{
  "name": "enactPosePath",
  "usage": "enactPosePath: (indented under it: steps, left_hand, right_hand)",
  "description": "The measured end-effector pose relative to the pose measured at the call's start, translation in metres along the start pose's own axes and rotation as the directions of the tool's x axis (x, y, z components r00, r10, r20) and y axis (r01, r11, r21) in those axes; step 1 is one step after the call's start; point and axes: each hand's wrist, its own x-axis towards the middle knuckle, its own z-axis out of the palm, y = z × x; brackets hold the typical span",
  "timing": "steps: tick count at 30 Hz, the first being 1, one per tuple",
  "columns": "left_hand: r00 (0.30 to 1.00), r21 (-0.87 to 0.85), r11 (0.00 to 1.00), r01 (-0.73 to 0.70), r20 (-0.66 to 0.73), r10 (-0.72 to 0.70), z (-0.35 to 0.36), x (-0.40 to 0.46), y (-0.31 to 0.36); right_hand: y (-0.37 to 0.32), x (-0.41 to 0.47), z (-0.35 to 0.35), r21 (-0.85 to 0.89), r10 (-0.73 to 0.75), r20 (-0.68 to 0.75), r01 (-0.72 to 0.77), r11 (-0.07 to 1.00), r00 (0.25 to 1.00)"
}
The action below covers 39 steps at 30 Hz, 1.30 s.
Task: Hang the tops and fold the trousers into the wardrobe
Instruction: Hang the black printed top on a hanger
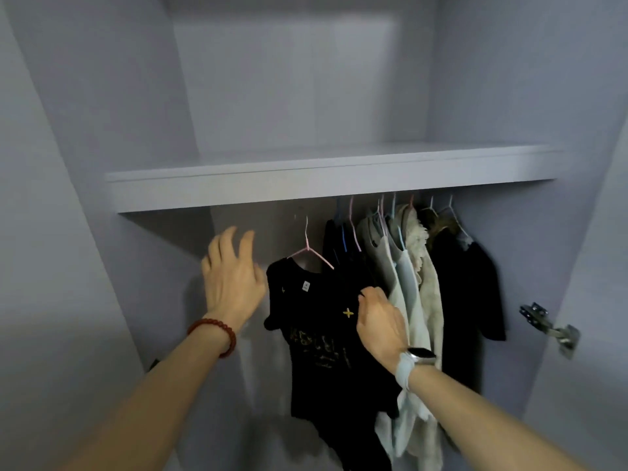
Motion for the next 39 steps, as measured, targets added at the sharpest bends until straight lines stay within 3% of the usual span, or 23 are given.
enactPosePath:
  steps: [2, 5, 11, 15, 20, 27, 33, 36, 39]
  left_hand:
    - [0.985, 0.04, 0.991, -0.13, -0.106, 0.133, -0.003, 0.012, 0.0]
    - [0.958, 0.116, 0.964, -0.238, -0.135, 0.253, -0.002, 0.033, 0.002]
    - [0.973, 0.213, 0.953, -0.215, -0.041, 0.229, 0.011, 0.057, 0.009]
    - [0.942, 0.276, 0.928, -0.25, -0.152, 0.299, 0.031, 0.06, -0.002]
    - [0.907, 0.312, 0.918, -0.243, -0.263, 0.329, 0.043, 0.065, -0.004]
    - [0.926, 0.33, 0.917, -0.225, -0.22, 0.307, 0.04, 0.064, -0.003]
    - [0.983, 0.081, 0.982, -0.17, -0.06, 0.175, 0.026, 0.022, 0.004]
    - [0.998, -0.131, 0.991, -0.022, 0.053, 0.03, 0.015, -0.024, 0.005]
    - [0.971, -0.287, 0.943, 0.17, 0.211, -0.11, 0.004, -0.069, 0.007]
  right_hand:
    - [-0.013, 0.006, 0.003, 0.084, 0.075, 0.019, -0.077, 0.994, 0.997]
    - [-0.025, 0.019, 0.005, 0.069, 0.079, 0.083, -0.084, 0.994, 0.993]
    - [-0.029, 0.038, 0.027, -0.011, 0.065, -0.067, -0.065, 0.998, 0.996]
    - [-0.032, 0.065, 0.048, 0.0, 0.067, -0.131, -0.068, 0.998, 0.989]
    - [-0.036, 0.097, 0.073, 0.061, 0.116, -0.061, -0.112, 0.992, 0.991]
    - [-0.028, 0.086, 0.086, 0.129, 0.139, -0.066, -0.13, 0.983, 0.988]
    - [-0.024, 0.046, 0.06, 0.163, 0.078, -0.037, -0.071, 0.984, 0.996]
    - [-0.023, 0.01, 0.039, 0.232, 0.018, -0.033, -0.01, 0.973, 0.999]
    - [-0.021, -0.024, 0.023, 0.335, -0.042, 0.045, 0.025, 0.942, 0.998]
